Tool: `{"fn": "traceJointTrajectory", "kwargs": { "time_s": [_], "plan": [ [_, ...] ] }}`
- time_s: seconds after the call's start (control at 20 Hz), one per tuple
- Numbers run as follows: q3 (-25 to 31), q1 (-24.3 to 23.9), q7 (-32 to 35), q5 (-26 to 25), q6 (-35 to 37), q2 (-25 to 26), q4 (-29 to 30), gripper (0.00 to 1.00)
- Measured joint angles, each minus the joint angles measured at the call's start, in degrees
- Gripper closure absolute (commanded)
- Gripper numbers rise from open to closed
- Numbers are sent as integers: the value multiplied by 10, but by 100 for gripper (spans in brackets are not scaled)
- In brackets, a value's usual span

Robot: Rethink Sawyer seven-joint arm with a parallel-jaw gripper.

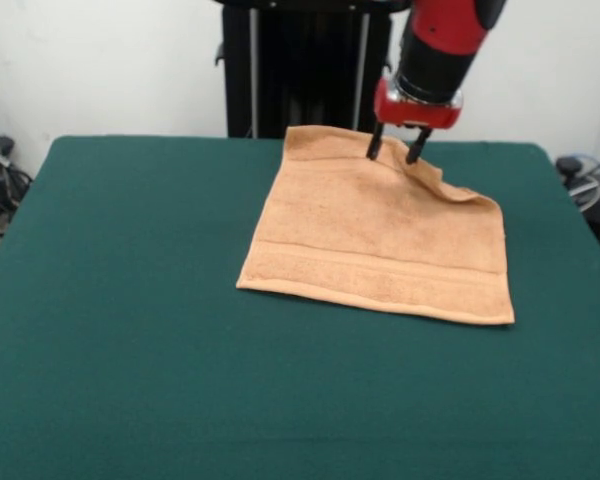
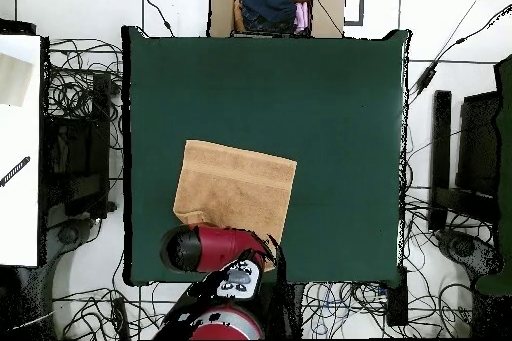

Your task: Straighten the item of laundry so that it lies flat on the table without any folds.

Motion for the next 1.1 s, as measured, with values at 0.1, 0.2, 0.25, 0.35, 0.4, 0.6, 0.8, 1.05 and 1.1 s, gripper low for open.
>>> {"fn": "traceJointTrajectory", "kwargs": {
  "time_s": [0.1, 0.2, 0.25, 0.35, 0.4, 0.6, 0.8, 1.05, 1.1],
  "plan": [
    [0, 2, 0, 0, 0, -2, 0, 0],
    [0, 4, 0, 0, 0, -2, 0, 0],
    [0, 4, 0, 0, 0, -2, 0, 0],
    [1, 5, 0, 0, 0, -2, 0, 0],
    [1, 6, 0, 0, 0, -2, 0, 0],
    [1, 9, 0, 0, 0, -2, 0, 0],
    [1, 12, 0, 0, 0, -2, 0, 0],
    [1, 15, 0, 4, 0, -2, 0, 0],
    [1, 16, 0, 5, 0, -2, 0, 0]
  ]
}}
